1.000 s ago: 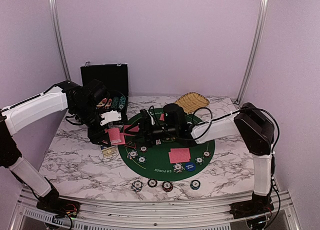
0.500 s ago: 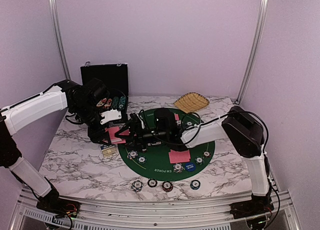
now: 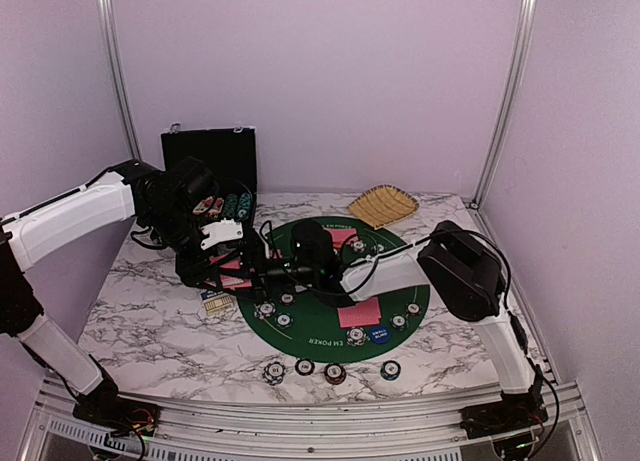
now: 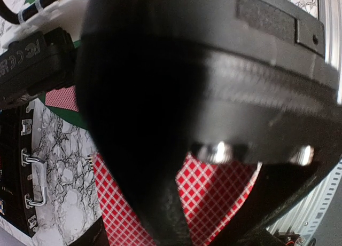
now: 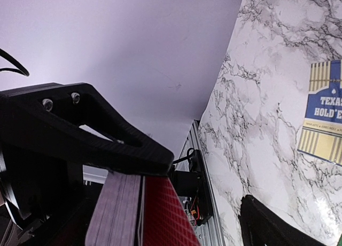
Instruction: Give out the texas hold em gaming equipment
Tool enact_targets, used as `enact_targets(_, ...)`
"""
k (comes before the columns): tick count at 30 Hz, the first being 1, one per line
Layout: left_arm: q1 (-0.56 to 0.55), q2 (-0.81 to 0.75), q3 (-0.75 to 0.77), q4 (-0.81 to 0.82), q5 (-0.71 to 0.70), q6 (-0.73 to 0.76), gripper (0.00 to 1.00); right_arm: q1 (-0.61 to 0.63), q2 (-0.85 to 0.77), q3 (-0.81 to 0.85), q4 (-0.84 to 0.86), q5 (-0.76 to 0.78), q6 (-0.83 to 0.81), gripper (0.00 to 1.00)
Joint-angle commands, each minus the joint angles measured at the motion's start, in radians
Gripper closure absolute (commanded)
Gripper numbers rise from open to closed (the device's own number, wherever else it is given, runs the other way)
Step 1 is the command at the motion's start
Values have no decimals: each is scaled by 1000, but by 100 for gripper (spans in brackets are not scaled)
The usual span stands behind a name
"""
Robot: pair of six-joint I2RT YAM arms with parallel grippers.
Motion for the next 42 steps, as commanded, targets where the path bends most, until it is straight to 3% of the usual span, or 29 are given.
enact_targets(1,0,-5,24,-3,25,2,100,13,43,68,21,-5,29,9)
enact_targets(9,0,-11,17,-3,18,5,100,-2,28,62,-112,14,-17,14)
enact_targets(18,0,-10,18,-3,21,6,100,-40,-56,-17,-207,27,-99,28)
enact_targets(42,0,-6,21,-4,17,3,100,-88,-205,-119,-274,5,-199,57)
